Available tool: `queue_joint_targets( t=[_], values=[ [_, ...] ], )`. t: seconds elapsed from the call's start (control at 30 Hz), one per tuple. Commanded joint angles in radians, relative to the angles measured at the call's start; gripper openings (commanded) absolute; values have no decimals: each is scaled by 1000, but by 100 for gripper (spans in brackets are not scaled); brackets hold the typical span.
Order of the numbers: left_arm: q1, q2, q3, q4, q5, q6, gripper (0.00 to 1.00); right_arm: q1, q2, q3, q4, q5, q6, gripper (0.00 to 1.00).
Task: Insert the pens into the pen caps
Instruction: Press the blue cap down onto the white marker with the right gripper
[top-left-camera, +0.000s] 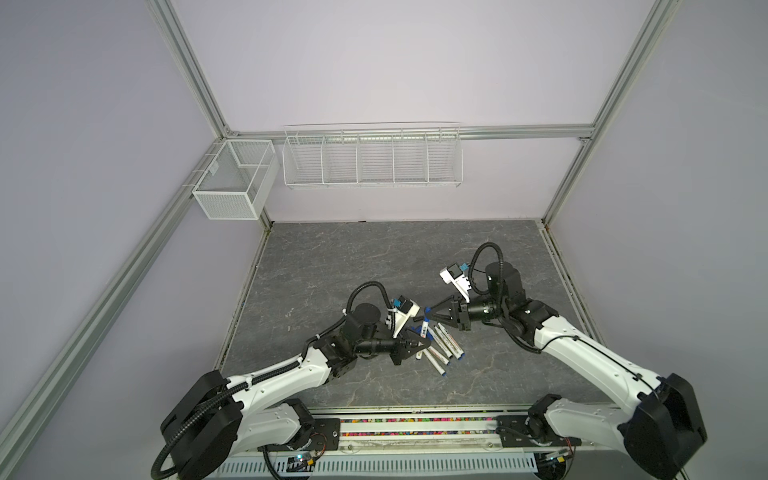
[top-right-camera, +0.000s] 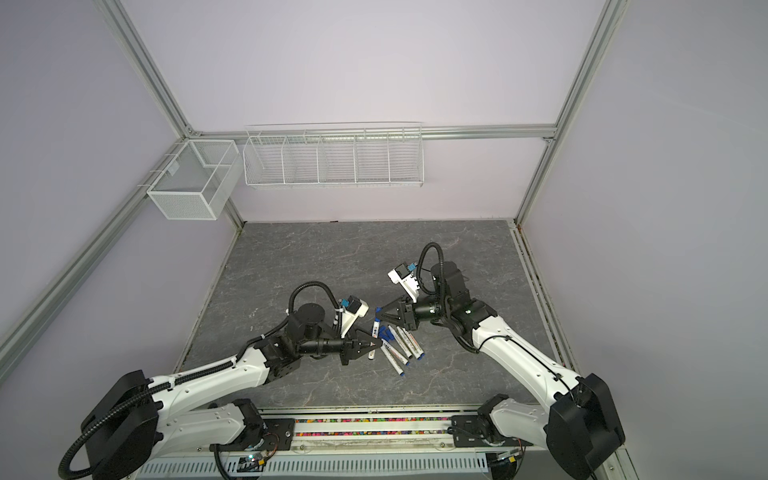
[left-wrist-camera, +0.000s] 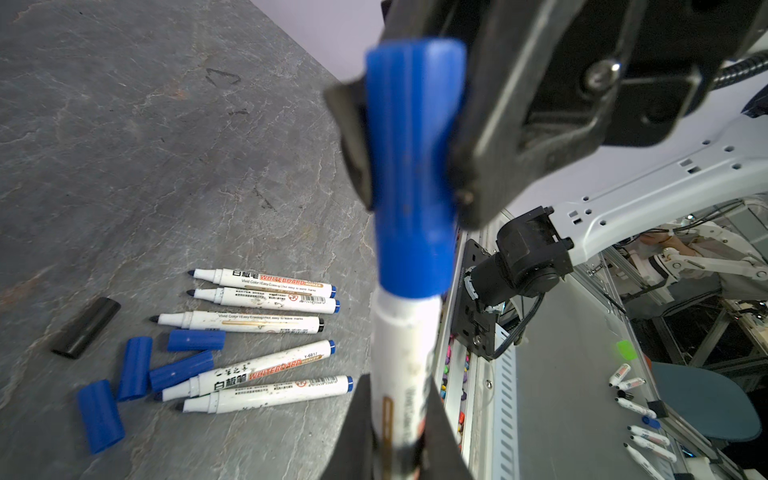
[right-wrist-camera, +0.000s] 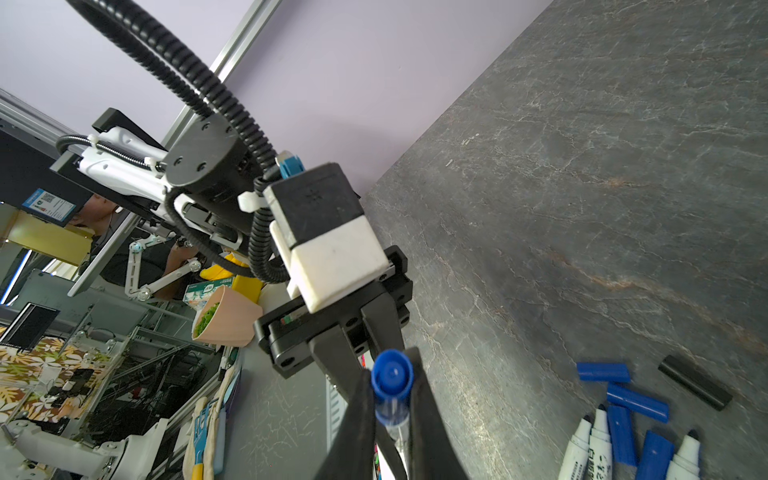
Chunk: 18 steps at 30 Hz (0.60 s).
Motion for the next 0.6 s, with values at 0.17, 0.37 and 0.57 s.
queue_joint_targets(
  t=[0.17,0.37,0.57],
  values=[
    [81,-3,49,81,-95,-60,0,41,-16,8,-212,-281,-47,7],
    [83,23,75,90,-52,-50,0,52,-11,4,-201,-304,-39,7],
    [89,60,99,118,-4,-56,0,55,-27,-6,-159,-324,-6,7]
  ],
)
